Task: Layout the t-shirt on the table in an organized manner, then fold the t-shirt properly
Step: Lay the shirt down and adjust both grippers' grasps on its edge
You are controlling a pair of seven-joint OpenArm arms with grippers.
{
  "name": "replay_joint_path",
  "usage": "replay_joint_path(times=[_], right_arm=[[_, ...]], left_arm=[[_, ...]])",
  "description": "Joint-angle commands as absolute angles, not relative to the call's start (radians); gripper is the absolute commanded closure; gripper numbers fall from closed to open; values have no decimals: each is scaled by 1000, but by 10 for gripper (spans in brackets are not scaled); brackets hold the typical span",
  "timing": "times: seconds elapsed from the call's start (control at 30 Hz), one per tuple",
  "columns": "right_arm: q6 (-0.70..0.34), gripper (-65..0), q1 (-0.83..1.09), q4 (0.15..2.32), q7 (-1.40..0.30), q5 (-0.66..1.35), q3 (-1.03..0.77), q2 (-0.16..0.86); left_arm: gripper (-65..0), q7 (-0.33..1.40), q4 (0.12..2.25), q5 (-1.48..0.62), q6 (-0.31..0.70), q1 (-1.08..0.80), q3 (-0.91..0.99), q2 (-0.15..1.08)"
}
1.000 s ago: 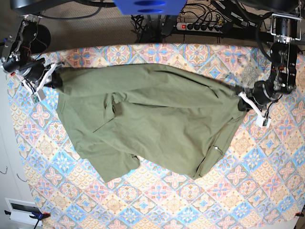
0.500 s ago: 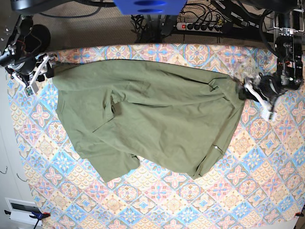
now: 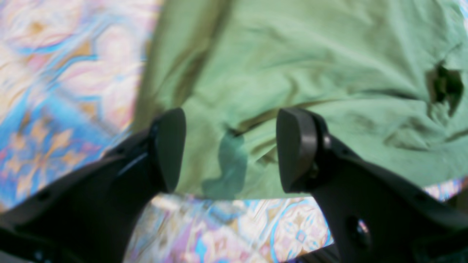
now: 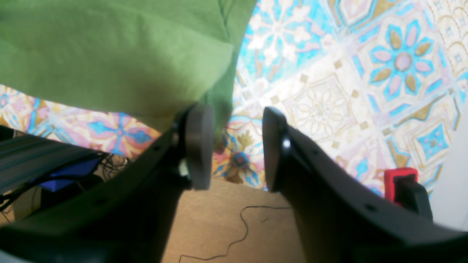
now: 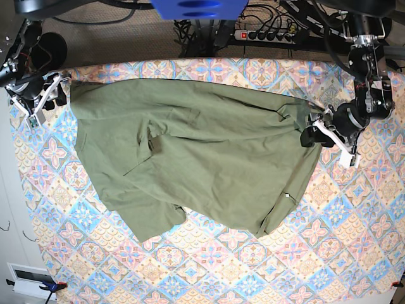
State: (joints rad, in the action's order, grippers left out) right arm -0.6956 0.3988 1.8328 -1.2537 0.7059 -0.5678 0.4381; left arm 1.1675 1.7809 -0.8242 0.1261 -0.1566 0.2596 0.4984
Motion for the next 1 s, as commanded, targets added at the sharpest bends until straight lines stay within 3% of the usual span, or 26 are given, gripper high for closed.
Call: replay_joint_path(times=[0.0,0.3,0.6,0.8,0.97], right_arm=[[-698,-219,375,1847,-1234,714,-575,458],[-698,-218,326,1844,-1234,714,-579,423],[-698,-218,217,1839,-1231,705,-572,417],[-698,-218,82,1825,-1228,545,-415,414],[-698,-219,-31,1666,-1201,389,-298,371]], left_arm=[[-386,1155,1756,-809,119,-110,251,490],[-382,1159,1636,-673,119,-22,134,410],[-379,1199,1639,-662,120,-62,101,453],[-379,1205,1639,-664,122,-97,102,487],[-379,1208,1652,-664,122,-102,102,487]])
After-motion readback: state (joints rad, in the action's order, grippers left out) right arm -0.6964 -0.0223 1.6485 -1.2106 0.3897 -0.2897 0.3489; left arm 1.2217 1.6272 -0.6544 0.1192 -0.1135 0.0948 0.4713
